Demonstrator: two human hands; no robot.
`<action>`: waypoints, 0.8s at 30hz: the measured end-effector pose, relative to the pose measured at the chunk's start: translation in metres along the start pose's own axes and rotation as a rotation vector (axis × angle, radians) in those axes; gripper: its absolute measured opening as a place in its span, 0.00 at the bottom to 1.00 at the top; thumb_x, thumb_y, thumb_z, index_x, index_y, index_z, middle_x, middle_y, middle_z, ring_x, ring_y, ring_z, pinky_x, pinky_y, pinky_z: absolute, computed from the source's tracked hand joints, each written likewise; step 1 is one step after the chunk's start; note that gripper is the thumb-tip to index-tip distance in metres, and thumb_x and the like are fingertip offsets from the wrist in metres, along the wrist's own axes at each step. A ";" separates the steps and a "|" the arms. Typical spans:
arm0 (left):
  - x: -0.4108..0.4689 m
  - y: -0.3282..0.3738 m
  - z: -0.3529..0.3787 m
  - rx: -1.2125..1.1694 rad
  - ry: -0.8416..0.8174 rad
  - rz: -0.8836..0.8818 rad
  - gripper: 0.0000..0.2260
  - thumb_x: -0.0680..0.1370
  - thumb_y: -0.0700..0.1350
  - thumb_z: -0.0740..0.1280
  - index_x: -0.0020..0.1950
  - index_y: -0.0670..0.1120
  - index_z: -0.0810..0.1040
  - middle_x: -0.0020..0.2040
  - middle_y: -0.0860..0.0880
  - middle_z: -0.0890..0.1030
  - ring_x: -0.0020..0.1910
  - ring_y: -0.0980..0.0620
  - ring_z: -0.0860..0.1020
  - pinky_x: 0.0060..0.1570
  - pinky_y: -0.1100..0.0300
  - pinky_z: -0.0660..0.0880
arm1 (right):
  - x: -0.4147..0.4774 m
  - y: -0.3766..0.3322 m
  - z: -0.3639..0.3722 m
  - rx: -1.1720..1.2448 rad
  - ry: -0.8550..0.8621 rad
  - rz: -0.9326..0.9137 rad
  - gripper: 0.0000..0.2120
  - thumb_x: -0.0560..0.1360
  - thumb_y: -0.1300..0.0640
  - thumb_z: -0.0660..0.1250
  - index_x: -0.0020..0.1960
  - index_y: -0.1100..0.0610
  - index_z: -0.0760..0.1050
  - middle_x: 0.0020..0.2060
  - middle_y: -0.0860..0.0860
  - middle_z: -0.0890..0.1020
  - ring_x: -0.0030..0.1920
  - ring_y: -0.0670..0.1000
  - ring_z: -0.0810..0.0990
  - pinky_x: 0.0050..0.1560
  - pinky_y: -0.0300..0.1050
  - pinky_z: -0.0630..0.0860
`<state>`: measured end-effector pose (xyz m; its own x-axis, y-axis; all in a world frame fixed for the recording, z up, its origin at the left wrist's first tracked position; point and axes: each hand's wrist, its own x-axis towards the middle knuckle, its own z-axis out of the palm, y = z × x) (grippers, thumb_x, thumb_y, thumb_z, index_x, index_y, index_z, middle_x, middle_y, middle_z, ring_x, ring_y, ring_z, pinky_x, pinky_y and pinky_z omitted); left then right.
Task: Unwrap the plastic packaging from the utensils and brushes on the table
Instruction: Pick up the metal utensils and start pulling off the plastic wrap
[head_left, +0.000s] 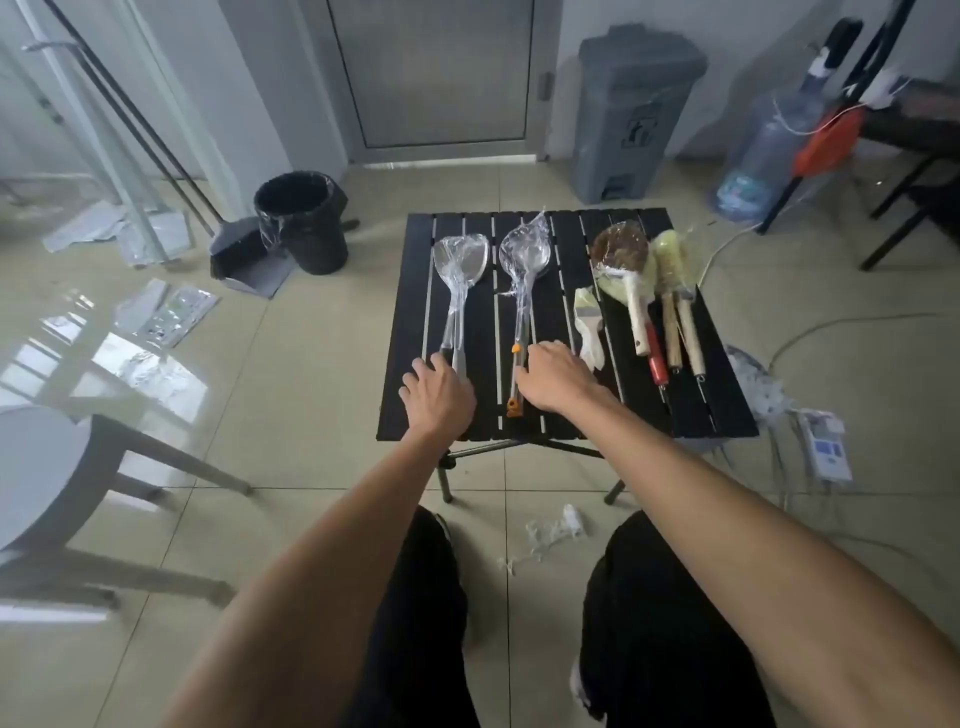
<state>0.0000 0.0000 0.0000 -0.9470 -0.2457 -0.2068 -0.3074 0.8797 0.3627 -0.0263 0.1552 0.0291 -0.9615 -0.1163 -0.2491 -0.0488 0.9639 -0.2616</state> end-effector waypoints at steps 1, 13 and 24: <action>0.005 0.000 -0.001 0.002 -0.001 -0.010 0.19 0.85 0.50 0.59 0.71 0.39 0.68 0.69 0.36 0.71 0.69 0.33 0.70 0.68 0.40 0.66 | 0.003 -0.002 -0.001 -0.002 -0.012 0.007 0.18 0.85 0.49 0.57 0.66 0.60 0.75 0.63 0.56 0.78 0.65 0.57 0.74 0.59 0.56 0.75; 0.054 0.006 0.023 -0.050 0.082 -0.047 0.24 0.78 0.52 0.67 0.67 0.38 0.69 0.65 0.37 0.75 0.65 0.35 0.74 0.60 0.44 0.73 | 0.038 -0.011 0.032 0.083 0.109 -0.032 0.22 0.84 0.51 0.59 0.73 0.62 0.69 0.74 0.57 0.70 0.76 0.56 0.66 0.72 0.54 0.69; 0.065 -0.007 0.031 -0.218 0.064 -0.044 0.28 0.74 0.61 0.65 0.62 0.40 0.69 0.61 0.39 0.79 0.59 0.35 0.79 0.49 0.49 0.69 | 0.026 -0.012 0.059 0.412 0.358 -0.111 0.20 0.83 0.60 0.61 0.73 0.67 0.70 0.73 0.60 0.73 0.77 0.57 0.67 0.76 0.46 0.61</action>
<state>-0.0569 -0.0096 -0.0437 -0.9343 -0.3131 -0.1707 -0.3543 0.7608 0.5438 -0.0349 0.1266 -0.0297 -0.9919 -0.0541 0.1149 -0.1148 0.7691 -0.6287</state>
